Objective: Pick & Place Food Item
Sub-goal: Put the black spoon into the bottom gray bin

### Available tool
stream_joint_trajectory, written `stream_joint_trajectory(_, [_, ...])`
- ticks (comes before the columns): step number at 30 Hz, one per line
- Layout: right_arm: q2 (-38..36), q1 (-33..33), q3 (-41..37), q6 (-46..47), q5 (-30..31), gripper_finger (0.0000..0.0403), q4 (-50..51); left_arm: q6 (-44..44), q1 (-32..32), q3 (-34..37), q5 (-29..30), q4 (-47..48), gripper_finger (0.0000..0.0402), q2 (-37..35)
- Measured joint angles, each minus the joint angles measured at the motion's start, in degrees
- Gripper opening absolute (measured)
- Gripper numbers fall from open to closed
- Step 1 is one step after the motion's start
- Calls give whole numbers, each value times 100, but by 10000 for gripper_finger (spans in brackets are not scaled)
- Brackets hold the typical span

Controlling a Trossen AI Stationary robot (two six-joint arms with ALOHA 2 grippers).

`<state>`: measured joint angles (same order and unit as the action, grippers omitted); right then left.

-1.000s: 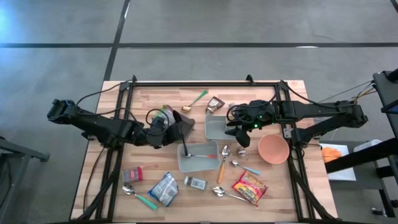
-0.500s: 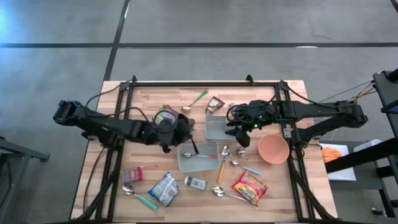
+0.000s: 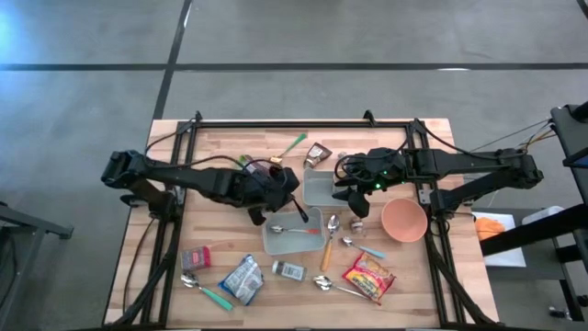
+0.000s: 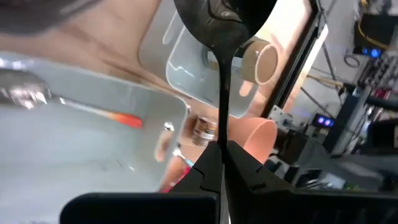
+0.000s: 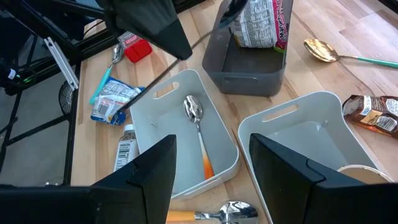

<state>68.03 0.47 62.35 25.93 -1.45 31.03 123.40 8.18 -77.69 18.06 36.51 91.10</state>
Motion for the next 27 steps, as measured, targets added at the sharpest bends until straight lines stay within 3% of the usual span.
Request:
stream_joint_trajectory(9, [0, -2, 0, 0, 0, 200, 2, 1480, -44, -186, -315, -4, 0, 557])
stream_joint_trajectory(18, [0, -2, 0, 0, 0, 200, 2, 2984, -19, -180, -822, 143, 0, 587])
stream_joint_trajectory(27, [0, 0, 0, 0, 0, 200, 2, 3714, -30, -179, -1580, 604, 0, 624])
